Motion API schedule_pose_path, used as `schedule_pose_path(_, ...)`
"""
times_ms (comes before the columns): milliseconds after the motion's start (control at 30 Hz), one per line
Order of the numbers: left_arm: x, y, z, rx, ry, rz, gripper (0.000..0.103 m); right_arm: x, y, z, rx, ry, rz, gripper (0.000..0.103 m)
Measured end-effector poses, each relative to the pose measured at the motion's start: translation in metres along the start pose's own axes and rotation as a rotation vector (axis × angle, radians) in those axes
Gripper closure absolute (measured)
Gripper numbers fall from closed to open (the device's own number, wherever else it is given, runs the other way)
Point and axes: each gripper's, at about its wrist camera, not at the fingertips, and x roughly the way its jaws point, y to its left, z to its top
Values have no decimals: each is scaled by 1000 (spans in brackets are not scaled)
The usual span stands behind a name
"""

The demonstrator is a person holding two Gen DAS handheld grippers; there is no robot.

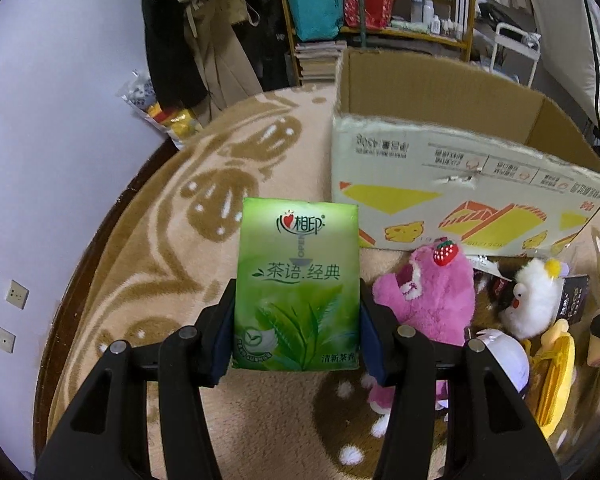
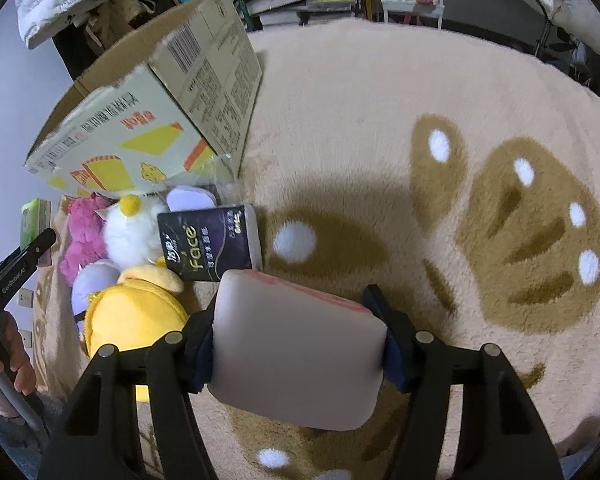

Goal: Organize soft objects
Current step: 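Lift the green tissue pack with the left tool while the right tool lifts the pink cushion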

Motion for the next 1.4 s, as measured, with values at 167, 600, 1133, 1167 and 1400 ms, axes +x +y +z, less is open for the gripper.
schedule_pose_path(167,-19,6,-4,-20,-45,21,51,-20,-2,1,-14,-70,6,35)
schedule_pose_path(600,-71,16,-8,-28,-211,58,51,-79,36,-10,-132,-351,29,35)
schedule_pose_path(1133,-155,14,17,4,-453,39,51,-123,106,20,-299,-591,103,35)
schedule_pose_path(1167,-158,15,21,2,-465,40,51,-124,112,24,-313,-602,101,35)
schedule_pose_path(1400,-166,9,59,18,-552,60,51,-128,134,49,-352,-659,119,35)
